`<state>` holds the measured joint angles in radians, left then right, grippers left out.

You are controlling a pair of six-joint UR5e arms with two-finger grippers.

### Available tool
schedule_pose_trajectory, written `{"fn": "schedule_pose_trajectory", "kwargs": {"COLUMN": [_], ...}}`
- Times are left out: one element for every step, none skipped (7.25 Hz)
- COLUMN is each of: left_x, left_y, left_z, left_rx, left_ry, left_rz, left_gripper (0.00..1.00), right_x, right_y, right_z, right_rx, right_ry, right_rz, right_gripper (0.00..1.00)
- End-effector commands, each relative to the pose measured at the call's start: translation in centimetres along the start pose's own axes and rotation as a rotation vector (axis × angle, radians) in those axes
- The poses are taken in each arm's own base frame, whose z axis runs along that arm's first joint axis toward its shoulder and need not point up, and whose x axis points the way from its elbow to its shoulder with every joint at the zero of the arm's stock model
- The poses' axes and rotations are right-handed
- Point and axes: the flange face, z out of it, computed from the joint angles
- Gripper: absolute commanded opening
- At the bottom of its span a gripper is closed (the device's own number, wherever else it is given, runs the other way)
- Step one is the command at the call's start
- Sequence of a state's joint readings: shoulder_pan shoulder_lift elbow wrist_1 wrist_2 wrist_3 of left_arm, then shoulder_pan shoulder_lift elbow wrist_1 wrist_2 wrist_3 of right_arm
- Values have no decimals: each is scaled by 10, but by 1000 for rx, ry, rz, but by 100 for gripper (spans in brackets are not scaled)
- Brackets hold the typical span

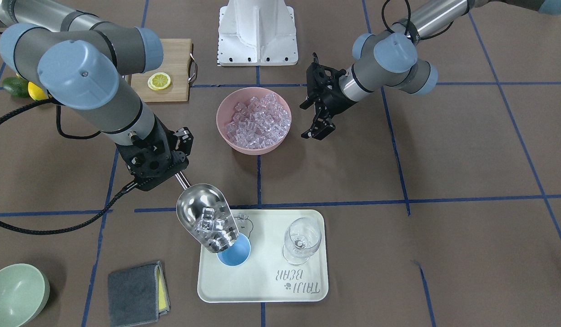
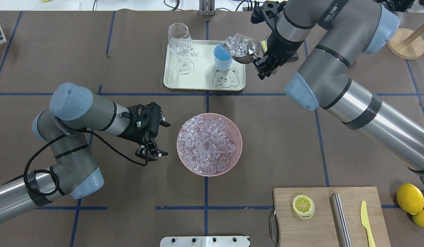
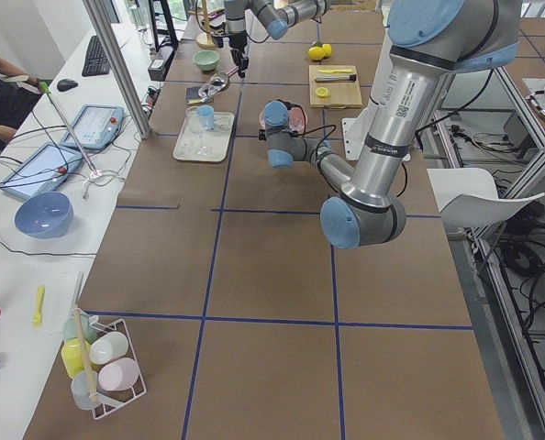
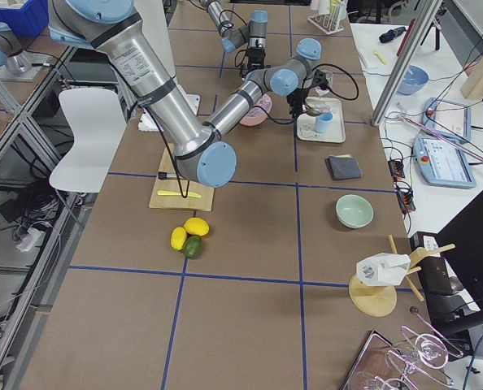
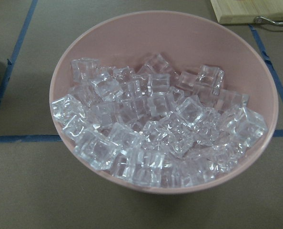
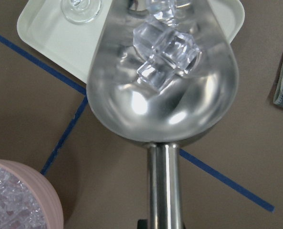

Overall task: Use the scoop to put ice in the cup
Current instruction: 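Tip the scoop over the light blue cup to pour the ice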

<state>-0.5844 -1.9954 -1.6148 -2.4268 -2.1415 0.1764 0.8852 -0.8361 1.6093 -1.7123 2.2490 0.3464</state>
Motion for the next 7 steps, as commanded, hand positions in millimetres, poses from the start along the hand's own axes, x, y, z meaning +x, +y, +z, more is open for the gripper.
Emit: {"fn": "schedule_pose_trajectory", "kwargs": {"left_x": [0, 0, 0, 1, 2, 2, 2], "left_y": [2, 2, 2, 1, -1, -2, -1], "left_z": [0, 0, 0, 1, 2, 2, 2], "left_rx": [2, 3, 3, 3, 7, 8, 6], "left_ry": [0, -1, -1, -1, 3, 2, 2], "left_rz": [1, 2, 2, -8, -51, -52, -54], "left_gripper": [100, 100, 100, 100, 100, 100, 100], "right_x": [-1, -2, -8, -9, -9, -16, -18], "right_y": [-5, -4, -8, -10, -13, -24, -26], "right_z": [-5, -5, -11, -14, -14, -19, -23], "right_rx": [-49, -66, -94, -116, -138, -175, -193], "right_ry": [24, 28, 44, 60, 73, 88, 106], "right_rz": [-45, -36, -38, -25, -18, -38, -43], "right_gripper": [0, 0, 0, 0, 0, 0, 0]}}
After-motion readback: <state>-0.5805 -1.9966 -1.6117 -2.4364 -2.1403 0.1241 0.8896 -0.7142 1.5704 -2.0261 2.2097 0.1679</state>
